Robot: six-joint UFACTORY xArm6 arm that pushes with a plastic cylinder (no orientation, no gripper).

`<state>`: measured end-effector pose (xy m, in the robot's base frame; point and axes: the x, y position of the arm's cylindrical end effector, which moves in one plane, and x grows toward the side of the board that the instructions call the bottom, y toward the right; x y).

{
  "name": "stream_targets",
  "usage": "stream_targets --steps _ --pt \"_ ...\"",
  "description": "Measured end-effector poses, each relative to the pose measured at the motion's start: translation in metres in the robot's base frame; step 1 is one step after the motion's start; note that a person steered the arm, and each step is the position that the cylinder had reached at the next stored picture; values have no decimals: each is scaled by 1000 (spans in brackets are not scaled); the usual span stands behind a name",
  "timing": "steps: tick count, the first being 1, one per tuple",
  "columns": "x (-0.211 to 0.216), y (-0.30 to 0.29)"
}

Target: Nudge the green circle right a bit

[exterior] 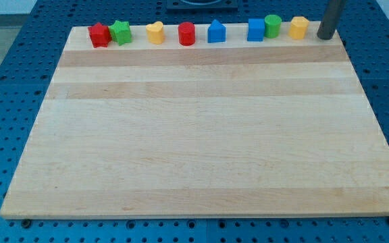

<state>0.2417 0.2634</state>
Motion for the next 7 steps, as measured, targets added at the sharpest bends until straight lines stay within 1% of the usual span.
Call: stream_targets --steps 1,2,3,6,7 --pt "0 13" --pt "-13 34" --pt "-48 32" --pt "-51 26" --pt "-50 7"
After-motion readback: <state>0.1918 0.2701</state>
